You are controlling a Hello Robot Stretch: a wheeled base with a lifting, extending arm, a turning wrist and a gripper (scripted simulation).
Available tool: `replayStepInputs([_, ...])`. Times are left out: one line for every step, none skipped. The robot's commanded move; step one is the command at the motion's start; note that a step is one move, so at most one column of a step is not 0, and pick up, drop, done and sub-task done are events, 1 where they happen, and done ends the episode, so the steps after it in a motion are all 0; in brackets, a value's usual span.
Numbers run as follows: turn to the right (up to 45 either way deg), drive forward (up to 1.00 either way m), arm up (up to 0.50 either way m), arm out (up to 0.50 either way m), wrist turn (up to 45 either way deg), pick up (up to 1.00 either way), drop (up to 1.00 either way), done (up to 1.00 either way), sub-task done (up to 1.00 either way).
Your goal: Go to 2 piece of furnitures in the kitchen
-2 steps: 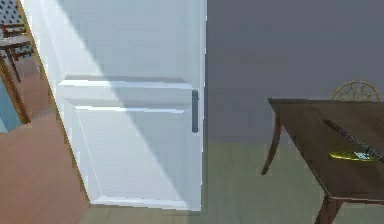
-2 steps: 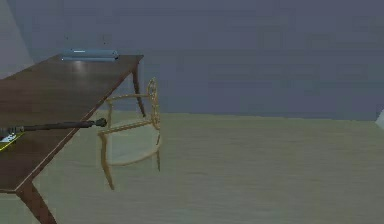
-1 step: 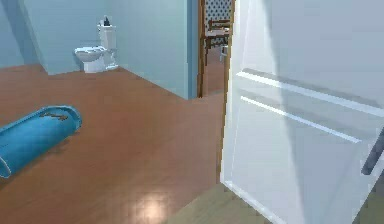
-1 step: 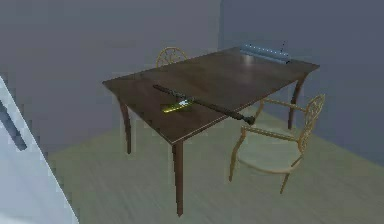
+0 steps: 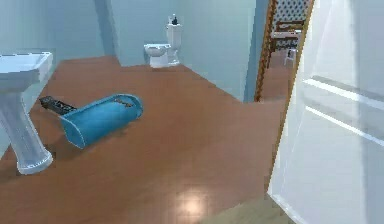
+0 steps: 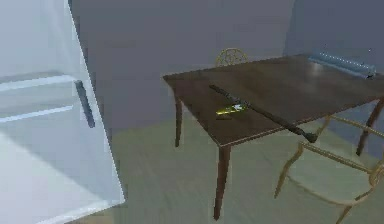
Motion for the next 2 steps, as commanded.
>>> replayStepInputs([0.0,1.0,0.0,0.0,0.0,0.0,0.0,0.0,0.0])
replayStepInputs([0.0,0.35,0.0,0.0,0.0,0.0,0.0,0.0,0.0])
